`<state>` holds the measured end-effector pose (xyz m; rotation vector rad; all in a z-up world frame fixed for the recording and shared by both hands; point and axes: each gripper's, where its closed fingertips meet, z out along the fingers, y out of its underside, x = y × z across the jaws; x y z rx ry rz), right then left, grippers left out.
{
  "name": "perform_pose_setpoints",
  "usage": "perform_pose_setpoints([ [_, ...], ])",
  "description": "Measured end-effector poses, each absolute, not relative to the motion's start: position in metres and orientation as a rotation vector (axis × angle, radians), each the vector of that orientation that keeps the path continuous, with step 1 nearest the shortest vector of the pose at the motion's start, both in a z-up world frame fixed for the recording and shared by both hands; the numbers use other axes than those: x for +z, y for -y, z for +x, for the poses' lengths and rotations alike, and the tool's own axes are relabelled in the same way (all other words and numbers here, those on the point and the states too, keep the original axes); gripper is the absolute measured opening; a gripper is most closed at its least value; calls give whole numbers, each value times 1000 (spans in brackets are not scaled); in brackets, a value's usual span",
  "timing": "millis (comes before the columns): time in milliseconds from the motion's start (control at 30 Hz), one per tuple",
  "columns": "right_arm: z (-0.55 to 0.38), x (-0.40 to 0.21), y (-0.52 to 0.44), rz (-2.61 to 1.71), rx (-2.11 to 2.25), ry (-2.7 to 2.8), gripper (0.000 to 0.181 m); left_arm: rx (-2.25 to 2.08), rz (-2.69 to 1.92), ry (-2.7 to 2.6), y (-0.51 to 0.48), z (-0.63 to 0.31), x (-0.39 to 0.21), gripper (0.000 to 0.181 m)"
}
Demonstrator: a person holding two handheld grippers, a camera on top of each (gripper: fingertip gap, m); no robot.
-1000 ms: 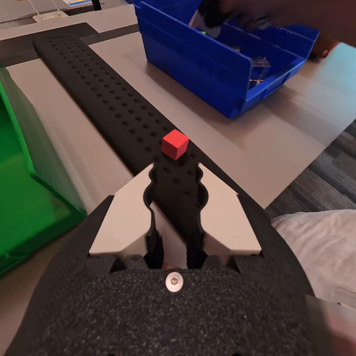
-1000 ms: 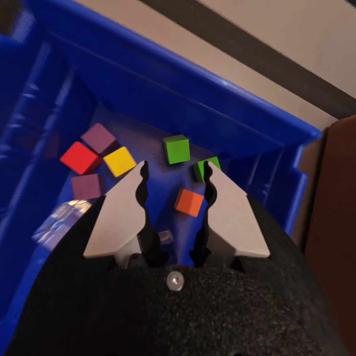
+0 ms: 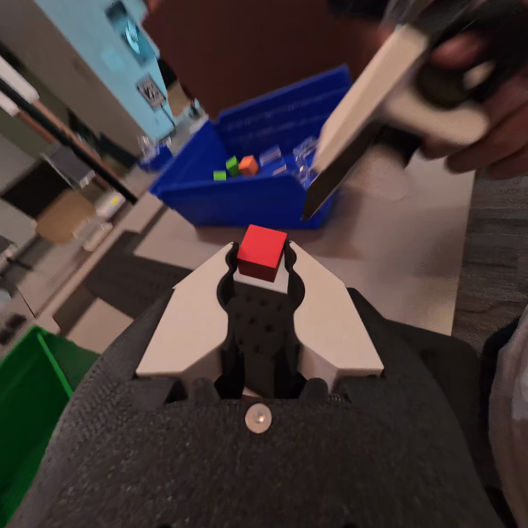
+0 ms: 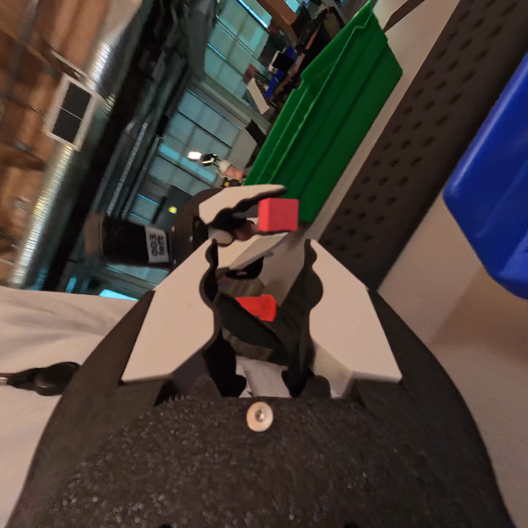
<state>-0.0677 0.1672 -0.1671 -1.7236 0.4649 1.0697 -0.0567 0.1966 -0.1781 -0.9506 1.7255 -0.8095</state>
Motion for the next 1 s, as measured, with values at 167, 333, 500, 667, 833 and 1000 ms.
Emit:
perform_pose_setpoints([
  [167,-89,-162,-180,-1694,1288,-412,46,-907,-790,-1707,-167,-69,-149,34],
  [333,-77,-170,-183,-1791,1157,-410,26,-764,-973,-1720,-185,-75,-175,32],
  [500,38,-173,-175,-2002,541,-433,27,-841,-1322,-1687,-198,-104,-207,33],
  [667,160,-204,-182,-2427,0,-349,27,-1137,-1627,-1566,-190,-134,-223,34],
  [833,217,-265,-219,-2720,-147,-262,27,-1100,-1679,-1508,-197,-147,-225,37],
  [1000,252,-286,-229,-2777,-307,-271,27,-1031,-1735,-1438,-208,-158,-221,34],
])
